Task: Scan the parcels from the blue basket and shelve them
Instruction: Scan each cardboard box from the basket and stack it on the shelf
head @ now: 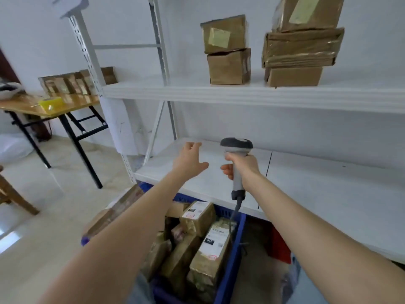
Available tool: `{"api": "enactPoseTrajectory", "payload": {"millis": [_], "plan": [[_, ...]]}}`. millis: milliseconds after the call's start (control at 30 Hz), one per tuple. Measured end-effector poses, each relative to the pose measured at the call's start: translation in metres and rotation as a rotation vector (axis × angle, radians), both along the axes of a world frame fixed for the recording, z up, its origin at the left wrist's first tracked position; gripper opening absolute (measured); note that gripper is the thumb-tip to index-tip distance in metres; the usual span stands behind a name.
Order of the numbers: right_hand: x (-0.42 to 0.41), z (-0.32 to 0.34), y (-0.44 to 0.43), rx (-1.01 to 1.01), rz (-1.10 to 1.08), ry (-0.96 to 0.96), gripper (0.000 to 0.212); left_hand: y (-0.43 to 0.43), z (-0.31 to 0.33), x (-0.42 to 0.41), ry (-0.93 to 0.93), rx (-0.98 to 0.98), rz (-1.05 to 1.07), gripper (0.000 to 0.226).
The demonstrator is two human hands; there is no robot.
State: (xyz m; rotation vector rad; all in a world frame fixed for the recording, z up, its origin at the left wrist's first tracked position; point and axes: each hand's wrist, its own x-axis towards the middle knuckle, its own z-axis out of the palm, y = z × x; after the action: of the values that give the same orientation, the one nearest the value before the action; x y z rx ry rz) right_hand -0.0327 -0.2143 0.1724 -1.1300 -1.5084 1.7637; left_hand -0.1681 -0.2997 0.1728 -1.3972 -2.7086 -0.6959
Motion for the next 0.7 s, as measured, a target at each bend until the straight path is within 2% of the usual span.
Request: {"api": "enactPoseTrajectory", "payload": {"millis": [167, 333, 533, 700], "plan": [[-0.023, -0.084, -0.018, -0.144, 0.033, -0.125, 0.015, -0.032, -0.08, -0.023, -0.122, -0.155, 0.062, 0.073], [-0.032, -0.14, -0.021, -0.278, 0.045, -0.219, 0.013, -0.044, -0.148, -0.037, -0.264, -0.3, 0.102, 0.072], [-0.016, -0.207, -0.007, -0.372, -0.014, -0.337, 0.004, -0.037, -0.218, -0.021, -0.529, -0.445, 0.096, 0.062], [0.003, -0.248, -0.01, -0.477, 0.07, -0.453, 0.045, -0.033, -0.259, 0.004, -0.684, -0.524, 0.13, 0.054]]}}
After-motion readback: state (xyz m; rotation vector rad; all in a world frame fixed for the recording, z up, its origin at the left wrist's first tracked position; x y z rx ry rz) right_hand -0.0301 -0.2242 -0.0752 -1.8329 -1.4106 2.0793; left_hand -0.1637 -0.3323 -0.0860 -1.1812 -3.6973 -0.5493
